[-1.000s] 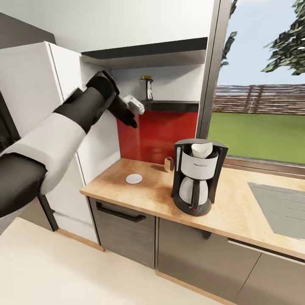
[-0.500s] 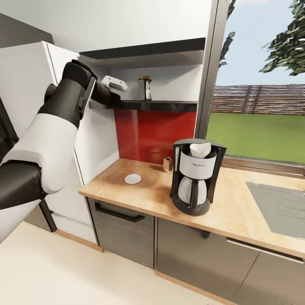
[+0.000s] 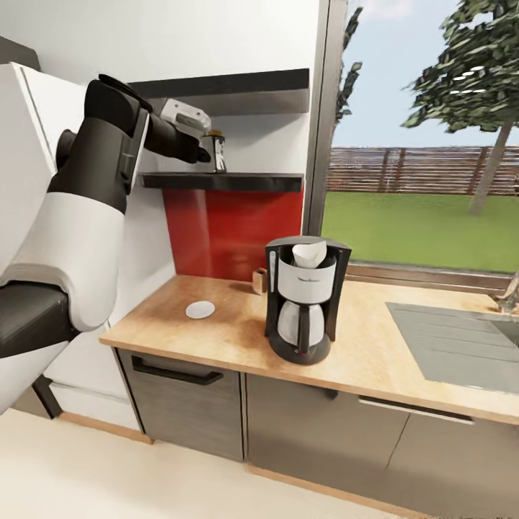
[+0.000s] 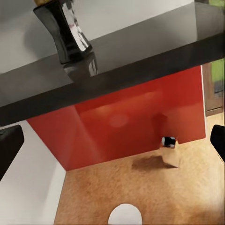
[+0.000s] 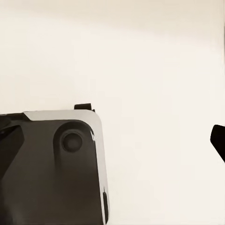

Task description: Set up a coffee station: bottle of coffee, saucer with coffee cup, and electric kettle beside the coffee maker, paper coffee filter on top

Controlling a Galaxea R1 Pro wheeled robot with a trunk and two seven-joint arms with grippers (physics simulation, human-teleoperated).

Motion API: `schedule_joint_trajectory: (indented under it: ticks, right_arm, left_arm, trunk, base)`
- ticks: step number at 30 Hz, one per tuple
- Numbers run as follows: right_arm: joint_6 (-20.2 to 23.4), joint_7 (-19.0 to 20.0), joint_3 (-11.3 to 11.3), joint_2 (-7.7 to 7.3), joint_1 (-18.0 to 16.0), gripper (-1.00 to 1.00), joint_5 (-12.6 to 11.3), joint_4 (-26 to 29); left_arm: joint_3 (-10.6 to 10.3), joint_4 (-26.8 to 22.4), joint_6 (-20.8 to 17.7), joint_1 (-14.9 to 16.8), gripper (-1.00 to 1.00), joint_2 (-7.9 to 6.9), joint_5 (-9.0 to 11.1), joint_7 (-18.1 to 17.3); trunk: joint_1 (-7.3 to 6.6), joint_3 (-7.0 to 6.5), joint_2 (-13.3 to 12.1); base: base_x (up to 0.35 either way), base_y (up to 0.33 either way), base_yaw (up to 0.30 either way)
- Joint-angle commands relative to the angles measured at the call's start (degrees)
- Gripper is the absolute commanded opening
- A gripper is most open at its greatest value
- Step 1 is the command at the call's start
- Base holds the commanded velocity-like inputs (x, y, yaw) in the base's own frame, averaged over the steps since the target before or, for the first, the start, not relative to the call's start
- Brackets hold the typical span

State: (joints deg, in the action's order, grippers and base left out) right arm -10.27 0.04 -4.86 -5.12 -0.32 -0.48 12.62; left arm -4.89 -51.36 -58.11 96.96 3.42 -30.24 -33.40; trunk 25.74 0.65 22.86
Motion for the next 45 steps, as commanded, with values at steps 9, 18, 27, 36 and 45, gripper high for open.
schedule_joint_trajectory:
  ticks: [9,18,27,36,45]
  right_arm:
    - [-0.1,-0.1,-0.2,0.02,0.0,1.00,0.0,-0.1]
    - [-0.2,-0.1,-0.1,0.02,0.0,1.00,0.0,-0.1]
    - [-0.2,-0.1,-0.1,0.02,0.0,1.00,0.0,-0.2]
    - [-0.2,-0.1,-0.1,0.02,0.0,1.00,0.0,-0.2]
    - [-0.2,-0.1,-0.1,0.02,0.0,1.00,0.1,-0.3]
  left_arm:
    - [0.9,-0.4,-0.2,-0.6,1.00,-1.14,-1.0,0.0]
    - [5.4,-0.3,0.1,-3.3,1.00,-2.63,-1.0,4.7]
    - [6.3,-1.1,0.3,-3.4,1.00,-2.65,-1.1,5.5]
    - [6.5,-5.8,0.4,-3.4,1.00,-1.85,-0.9,7.2]
    - [6.7,-7.8,0.3,-3.4,1.00,-0.19,-0.7,11.7]
  trunk:
    - [0.05,-0.09,0.1]
    - [0.05,-0.10,0.1]
    - [0.05,-0.10,0.1]
    - [0.05,-0.35,0.1]
    - [0.05,-0.72,0.1]
  base:
    - [0.298,0.085,-0.188]
    - [0.223,0.264,-0.008]
    - [0.093,0.245,0.000]
    - [0.008,0.018,-0.134]
    - [0.000,0.001,-0.206]
